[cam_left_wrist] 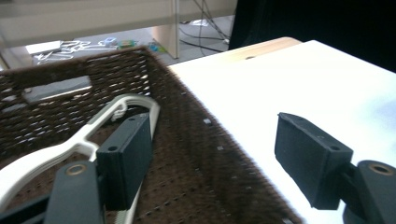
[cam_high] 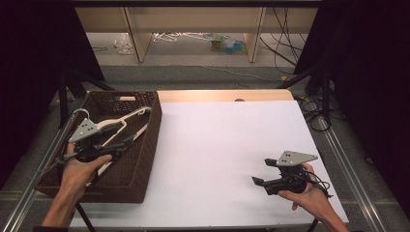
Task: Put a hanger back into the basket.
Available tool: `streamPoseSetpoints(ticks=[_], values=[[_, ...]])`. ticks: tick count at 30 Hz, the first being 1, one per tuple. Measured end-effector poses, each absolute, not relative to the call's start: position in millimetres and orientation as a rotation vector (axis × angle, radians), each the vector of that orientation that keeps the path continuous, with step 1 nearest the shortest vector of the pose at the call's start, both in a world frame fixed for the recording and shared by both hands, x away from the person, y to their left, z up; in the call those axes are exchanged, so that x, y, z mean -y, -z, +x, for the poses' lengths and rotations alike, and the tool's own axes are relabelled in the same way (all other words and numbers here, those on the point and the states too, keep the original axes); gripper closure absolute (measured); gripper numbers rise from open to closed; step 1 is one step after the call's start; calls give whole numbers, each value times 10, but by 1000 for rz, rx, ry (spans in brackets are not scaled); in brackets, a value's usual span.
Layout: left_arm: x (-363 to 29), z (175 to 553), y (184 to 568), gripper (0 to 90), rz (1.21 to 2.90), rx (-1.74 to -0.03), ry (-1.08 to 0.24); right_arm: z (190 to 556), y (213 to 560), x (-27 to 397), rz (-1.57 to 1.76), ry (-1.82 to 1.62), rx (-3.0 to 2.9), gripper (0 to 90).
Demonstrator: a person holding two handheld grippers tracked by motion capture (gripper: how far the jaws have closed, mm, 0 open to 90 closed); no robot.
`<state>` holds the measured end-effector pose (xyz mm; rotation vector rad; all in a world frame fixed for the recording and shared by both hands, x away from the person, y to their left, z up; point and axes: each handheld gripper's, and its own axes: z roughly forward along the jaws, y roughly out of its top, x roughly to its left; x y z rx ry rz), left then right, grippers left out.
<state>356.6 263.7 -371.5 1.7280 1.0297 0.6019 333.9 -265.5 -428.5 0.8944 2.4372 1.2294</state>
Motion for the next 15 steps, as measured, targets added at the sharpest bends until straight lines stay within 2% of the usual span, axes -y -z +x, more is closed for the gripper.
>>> streamPoseSetpoints(ticks=[7,15], values=[[-2393,3483,3732,182,1755,-988,-584,3319,4288,2639,903,-1252,-2402,196],[-2140,3341,3714,186,1772,-922,-573,3329,4311,2642,900,-1279,-2388,185]])
